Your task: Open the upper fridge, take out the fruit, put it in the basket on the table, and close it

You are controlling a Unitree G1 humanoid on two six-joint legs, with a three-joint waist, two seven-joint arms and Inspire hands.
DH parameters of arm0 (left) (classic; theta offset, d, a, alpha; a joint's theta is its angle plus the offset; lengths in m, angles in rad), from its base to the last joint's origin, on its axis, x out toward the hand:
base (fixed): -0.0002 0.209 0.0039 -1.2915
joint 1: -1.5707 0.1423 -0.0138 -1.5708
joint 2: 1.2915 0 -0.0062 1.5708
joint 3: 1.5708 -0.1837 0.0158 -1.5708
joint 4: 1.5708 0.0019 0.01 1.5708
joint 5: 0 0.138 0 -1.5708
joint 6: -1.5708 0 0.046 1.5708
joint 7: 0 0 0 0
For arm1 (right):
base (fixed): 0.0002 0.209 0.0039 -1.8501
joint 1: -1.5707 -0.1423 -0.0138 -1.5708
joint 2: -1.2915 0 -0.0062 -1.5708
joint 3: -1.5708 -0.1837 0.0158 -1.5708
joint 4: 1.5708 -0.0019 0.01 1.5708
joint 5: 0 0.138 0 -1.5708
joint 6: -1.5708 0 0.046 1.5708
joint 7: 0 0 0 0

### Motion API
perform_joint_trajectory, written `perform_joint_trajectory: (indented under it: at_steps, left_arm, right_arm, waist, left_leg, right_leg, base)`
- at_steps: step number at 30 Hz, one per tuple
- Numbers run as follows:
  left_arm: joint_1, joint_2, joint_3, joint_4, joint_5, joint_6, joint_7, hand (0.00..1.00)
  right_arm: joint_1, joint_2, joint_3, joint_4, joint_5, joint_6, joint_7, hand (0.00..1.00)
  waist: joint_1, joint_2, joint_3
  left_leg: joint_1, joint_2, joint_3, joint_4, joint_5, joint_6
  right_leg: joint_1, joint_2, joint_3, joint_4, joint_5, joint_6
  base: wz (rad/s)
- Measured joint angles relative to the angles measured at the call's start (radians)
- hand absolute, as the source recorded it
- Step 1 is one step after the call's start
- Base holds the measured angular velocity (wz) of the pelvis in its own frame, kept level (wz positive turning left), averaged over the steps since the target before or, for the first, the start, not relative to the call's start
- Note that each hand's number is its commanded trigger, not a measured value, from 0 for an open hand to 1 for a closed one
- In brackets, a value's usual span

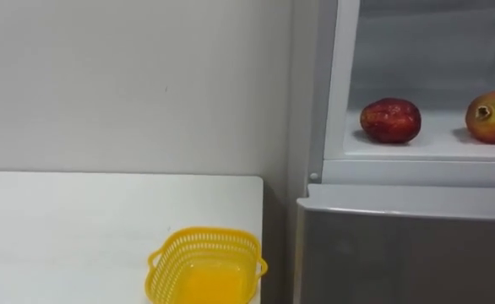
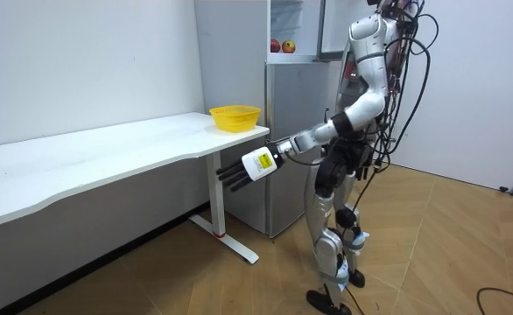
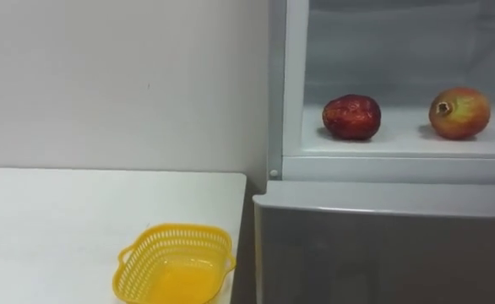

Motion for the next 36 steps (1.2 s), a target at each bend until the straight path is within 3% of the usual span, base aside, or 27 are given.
perform_joint_trajectory:
  at_steps: [3, 6, 9, 13, 17, 24, 27, 32, 36]
  left_arm:
    - [-0.003, -0.001, 0.042, -0.005, -0.062, -0.004, 0.059, 0.00]
    - [-0.004, -0.003, 0.068, 0.011, -0.087, -0.007, 0.100, 0.00]
    - [-0.004, -0.007, 0.091, 0.113, -0.101, -0.032, 0.107, 0.00]
    - [0.004, -0.012, 0.078, 0.295, -0.113, -0.021, 0.089, 0.00]
    - [0.018, -0.023, 0.037, 0.465, -0.138, 0.023, 0.024, 0.00]
    - [-0.003, -0.025, -0.026, 0.741, -0.123, 0.087, -0.074, 0.00]
    - [-0.014, -0.026, -0.048, 0.780, -0.088, 0.131, -0.119, 0.00]
    - [-0.038, -0.026, -0.059, 0.805, 0.009, 0.155, -0.172, 0.00]
    - [-0.068, -0.023, -0.113, 0.802, 0.053, 0.173, -0.189, 0.00]
  right_arm:
    - [0.015, 0.000, 0.000, 0.001, 0.040, 0.001, -0.005, 0.00]
    - [0.019, 0.001, 0.000, 0.008, 0.041, 0.002, -0.005, 0.00]
    - [0.024, 0.001, 0.000, 0.025, 0.031, 0.002, -0.001, 0.00]
    - [0.030, 0.000, 0.000, 0.024, 0.030, 0.013, 0.012, 0.00]
    - [0.039, 0.004, -0.006, 0.024, 0.031, 0.040, 0.018, 0.00]
    - [0.020, 0.008, 0.001, 0.031, 0.034, 0.062, 0.038, 0.00]
    - [0.015, 0.014, 0.003, 0.032, 0.047, 0.073, 0.038, 0.00]
    - [0.017, 0.020, 0.002, 0.032, 0.090, 0.077, 0.035, 0.00]
    - [0.016, 0.023, 0.000, -0.019, 0.130, 0.078, -0.013, 0.00]
  waist:
    - [0.022, 0.005, -0.0041]
    - [0.040, 0.016, -0.0033]
    - [0.045, 0.020, -0.0021]
    - [0.043, 0.009, -0.0045]
    - [0.036, -0.004, -0.0019]
    - [0.020, -0.004, -0.0017]
    - [0.015, -0.008, -0.0014]
    - [0.013, -0.008, -0.0009]
    - [-0.007, -0.010, 0.0026]
  left_leg:
    - [0.004, -0.001, -0.005, 0.000, 0.000, 0.000]
    - [0.004, -0.002, -0.006, 0.000, 0.000, 0.000]
    - [0.010, -0.002, -0.007, -0.006, 0.000, 0.000]
    - [0.005, -0.003, -0.005, -0.007, 0.000, 0.000]
    - [-0.005, -0.009, -0.020, 0.002, 0.000, 0.000]
    - [0.010, -0.012, -0.023, -0.009, 0.000, 0.001]
    - [0.009, -0.011, -0.018, -0.009, 0.000, 0.001]
    - [0.014, -0.010, -0.006, -0.011, 0.000, 0.001]
    - [0.016, -0.010, 0.011, -0.015, 0.000, 0.001]
  right_leg:
    - [0.002, -0.001, -0.001, 0.001, 0.000, 0.000]
    - [0.002, -0.002, -0.004, 0.002, 0.000, 0.000]
    - [0.004, -0.003, -0.006, 0.003, -0.005, -0.001]
    - [0.003, -0.005, -0.011, 0.001, -0.007, 0.000]
    - [0.008, -0.011, -0.029, -0.001, -0.008, 0.002]
    - [0.019, -0.013, -0.022, -0.008, -0.014, 0.008]
    - [0.019, -0.012, -0.021, -0.009, -0.014, 0.008]
    - [0.021, -0.012, -0.010, -0.009, -0.014, 0.008]
    - [0.015, -0.011, 0.005, -0.009, -0.015, 0.010]
  base:
    - [0.00]
    - [0.01]
    - [0.00]
    - [0.04]
    - [0.11]
    - [0.03]
    - [-0.02]
    - [-0.05]
    - [-0.07]
